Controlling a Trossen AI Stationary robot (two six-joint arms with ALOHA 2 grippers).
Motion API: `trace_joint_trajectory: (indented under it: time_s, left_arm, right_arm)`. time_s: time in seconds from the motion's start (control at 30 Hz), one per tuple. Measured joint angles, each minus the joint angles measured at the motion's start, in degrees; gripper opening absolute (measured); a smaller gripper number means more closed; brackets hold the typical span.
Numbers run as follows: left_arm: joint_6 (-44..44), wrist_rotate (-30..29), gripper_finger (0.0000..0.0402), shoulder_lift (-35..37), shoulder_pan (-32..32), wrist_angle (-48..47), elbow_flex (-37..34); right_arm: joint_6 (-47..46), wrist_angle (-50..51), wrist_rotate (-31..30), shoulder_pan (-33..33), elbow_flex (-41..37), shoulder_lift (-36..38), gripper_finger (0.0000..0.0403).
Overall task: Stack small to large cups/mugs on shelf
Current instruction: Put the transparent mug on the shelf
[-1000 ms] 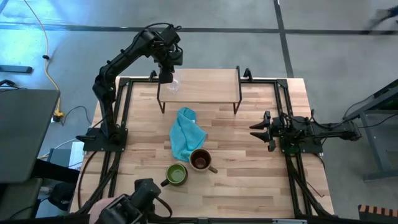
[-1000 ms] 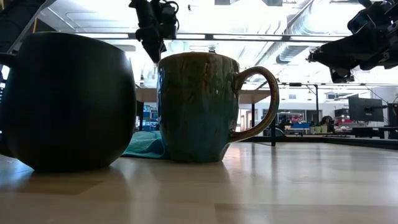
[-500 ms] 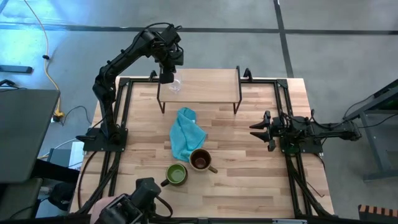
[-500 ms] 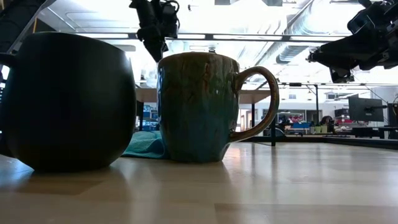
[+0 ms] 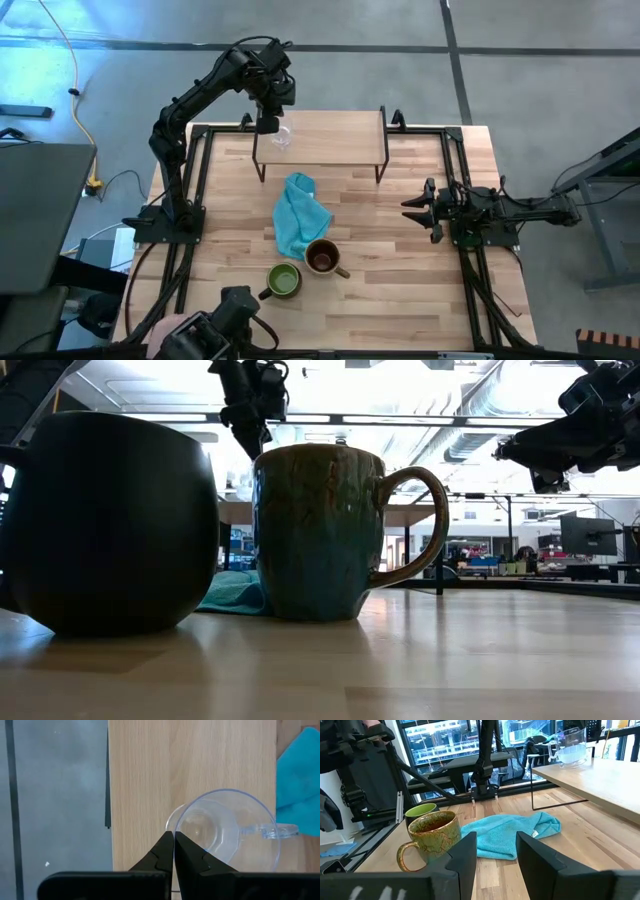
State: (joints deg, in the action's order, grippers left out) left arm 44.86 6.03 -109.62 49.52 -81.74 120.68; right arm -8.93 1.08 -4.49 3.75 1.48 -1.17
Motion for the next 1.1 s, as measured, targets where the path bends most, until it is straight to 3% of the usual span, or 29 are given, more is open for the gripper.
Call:
trace_joint_trajectory:
  time_s: [1.1]
  left_arm:
    - [3.7, -0.4, 0.0001, 0.0, 0.0, 0.6, 0.0]
  right_arm:
    - [0.4, 0.0, 0.0, 0.0, 0.0, 0.0, 0.0128]
